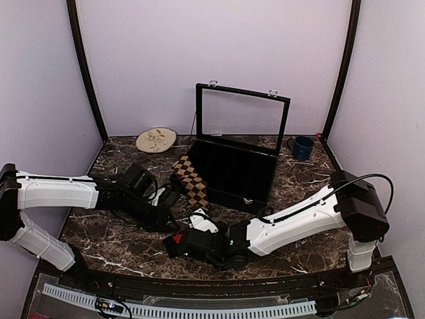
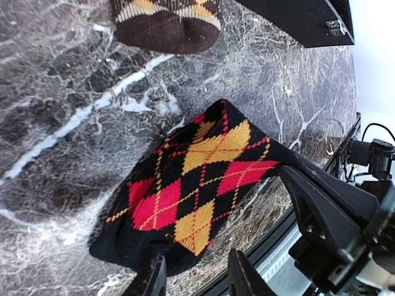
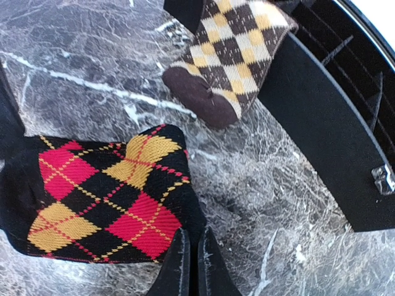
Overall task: Roll the socks
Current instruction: Pick up the sock from the center of the board, then roll the sock at the center of the board.
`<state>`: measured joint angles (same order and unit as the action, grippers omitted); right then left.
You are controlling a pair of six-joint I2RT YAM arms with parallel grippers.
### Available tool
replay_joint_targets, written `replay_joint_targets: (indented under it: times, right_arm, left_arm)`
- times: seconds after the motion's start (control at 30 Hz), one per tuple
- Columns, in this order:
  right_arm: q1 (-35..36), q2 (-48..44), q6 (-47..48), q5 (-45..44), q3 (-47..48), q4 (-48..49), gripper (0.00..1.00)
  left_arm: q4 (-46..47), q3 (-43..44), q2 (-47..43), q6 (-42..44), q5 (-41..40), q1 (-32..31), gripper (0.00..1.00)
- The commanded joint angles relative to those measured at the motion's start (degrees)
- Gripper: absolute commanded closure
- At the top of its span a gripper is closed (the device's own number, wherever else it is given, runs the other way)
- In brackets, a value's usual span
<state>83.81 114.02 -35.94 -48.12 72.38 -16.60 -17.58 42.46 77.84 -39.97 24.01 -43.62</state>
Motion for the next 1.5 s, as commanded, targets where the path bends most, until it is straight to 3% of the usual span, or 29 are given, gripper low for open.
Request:
replay_joint_targets:
  times: [0.0,0.7,0.87,1.17,1.47]
  right_arm:
    - [1.0,1.6,2.4,-2.6,2.7,-0.2,1.0]
    - [3.9,5.5,2.8,-4.4,6.9,-3.8,1.0]
    - [4.3,6.2,3.6,-4.6,7.7,-4.2,1.0]
    - [4.8,6.6,5.2,-5.0,8.2,-4.3,1.0]
    - [5.6,6.5,6.2,-6.3,8.0,-4.8,1.0]
  left_arm:
    - [2.8,0.1,1.4,-1.2,2.6,-0.2,0.63]
    - [9.3,2.3,10.4,-3.9,5.9,-1.0,0.78]
    - [11.6,2.3,8.6,-5.7,5.6,-1.0,0.72]
    - [8.5,5.2,10.0,-2.3,4.6,-0.9,0.51]
    - [3.6,9.8,14.5,2.3,6.6,-0.8,0.46]
